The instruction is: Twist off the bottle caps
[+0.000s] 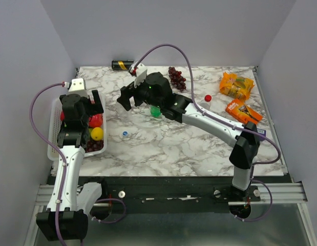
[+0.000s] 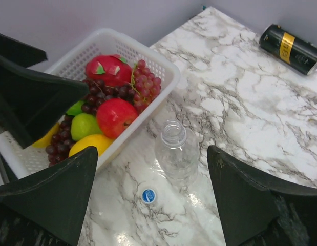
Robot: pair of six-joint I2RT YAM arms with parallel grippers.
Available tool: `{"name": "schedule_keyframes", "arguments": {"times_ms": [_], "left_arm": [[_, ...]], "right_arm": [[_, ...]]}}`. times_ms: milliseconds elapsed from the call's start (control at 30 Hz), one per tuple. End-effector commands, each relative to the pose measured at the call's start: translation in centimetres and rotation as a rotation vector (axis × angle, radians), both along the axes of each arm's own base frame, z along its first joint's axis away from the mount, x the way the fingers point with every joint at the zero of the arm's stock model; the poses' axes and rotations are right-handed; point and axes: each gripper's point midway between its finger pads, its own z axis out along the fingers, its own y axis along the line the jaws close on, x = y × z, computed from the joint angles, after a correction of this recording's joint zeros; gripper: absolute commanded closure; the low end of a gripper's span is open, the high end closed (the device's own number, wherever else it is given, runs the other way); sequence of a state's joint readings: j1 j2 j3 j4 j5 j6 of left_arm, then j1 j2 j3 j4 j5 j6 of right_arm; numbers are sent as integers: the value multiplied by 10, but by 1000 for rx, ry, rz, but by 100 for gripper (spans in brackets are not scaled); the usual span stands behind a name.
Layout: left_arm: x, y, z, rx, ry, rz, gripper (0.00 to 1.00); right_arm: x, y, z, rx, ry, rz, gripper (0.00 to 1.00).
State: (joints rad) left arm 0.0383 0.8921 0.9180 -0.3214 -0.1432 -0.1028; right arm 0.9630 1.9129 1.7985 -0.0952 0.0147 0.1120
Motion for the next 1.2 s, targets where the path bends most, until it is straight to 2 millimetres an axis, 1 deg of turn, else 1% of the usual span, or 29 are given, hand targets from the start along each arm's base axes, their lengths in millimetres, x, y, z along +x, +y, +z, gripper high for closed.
{"name": "schedule_keyframes", "arguments": {"times_ms": [0,33,67,100,167,200,233,267,300,333,367,400,433,467,500,533,567,600,633,667,700,733,767,800,833,900,1167], "left_arm": [[2,-5,2,-20,-9,-27,1],[2,-5,2,-21,-8,-28,1],[2,-6,1,-20,-6,-30,1],[2,-7,1,-24,-6,-34,1],[3,-9,1,-28,-5,-47,1],[3,-10,2,-30,-10,-51,1],[3,-11,2,-33,-11,-58,1],[3,-12,2,-33,-11,-64,1],[3,-13,2,-36,-15,-70,1],[3,-14,3,-37,-16,-74,1],[3,-15,4,-39,-19,-82,1],[3,-16,2,-39,-16,-85,1],[4,-17,3,-43,-19,-89,1],[4,-18,3,-46,-20,-96,1],[4,-18,3,-47,-20,-97,1],[4,-19,3,-49,-21,-98,1],[4,-19,3,-49,-21,-101,1],[4,-20,3,-51,-21,-105,1],[4,-21,3,-53,-22,-108,1],[4,-22,3,-55,-22,-112,1],[4,-22,3,-58,-22,-115,1],[5,-22,4,-57,-23,-115,1],[4,-22,3,-57,-22,-115,1],[5,-23,3,-59,-22,-118,1],[5,-23,3,-59,-19,-119,1],[5,-23,3,-59,-22,-117,1],[5,-24,2,-62,-18,-123,1]], "right_arm": [[-16,-11,30,48,-45,33,5],[-16,-16,28,31,-41,25,6],[-8,-24,26,6,-55,-31,6],[-2,-32,29,0,-60,-53,6],[3,-43,19,-23,-27,-63,8],[15,-53,17,-26,-16,-77,9],[19,-59,10,-42,6,-77,10],[21,-61,5,-47,32,-57,12],[35,-72,6,-52,36,-80,13],[42,-76,-12,-99,72,-91,15],[48,-79,-18,-124,78,-93,16],[62,-87,-10,-125,70,-115,18],[65,-92,-23,-174,102,-118,20],[75,-93,-44,-225,121,-116,21],[85,-99,-54,-255,138,-123,22],[90,-102,-51,-282,135,-122,22],[99,-103,-75,-349,144,-122,23],[107,-108,-77,-372,142,-135,23],[110,-110,-74,-390,140,-140,25],[114,-112,-78,-413,131,-135,26],[118,-113,-87,-432,142,-136,27],[118,-116,-93,-452,154,-129,28],[121,-115,-87,-453,136,-124,29],[122,-116,-90,-464,137,-119,29],[120,-117,-97,-486,153,-110,29],[117,-115,-100,-503,149,-69,29],[107,-122,-121,-583,170,-13,30]]}}
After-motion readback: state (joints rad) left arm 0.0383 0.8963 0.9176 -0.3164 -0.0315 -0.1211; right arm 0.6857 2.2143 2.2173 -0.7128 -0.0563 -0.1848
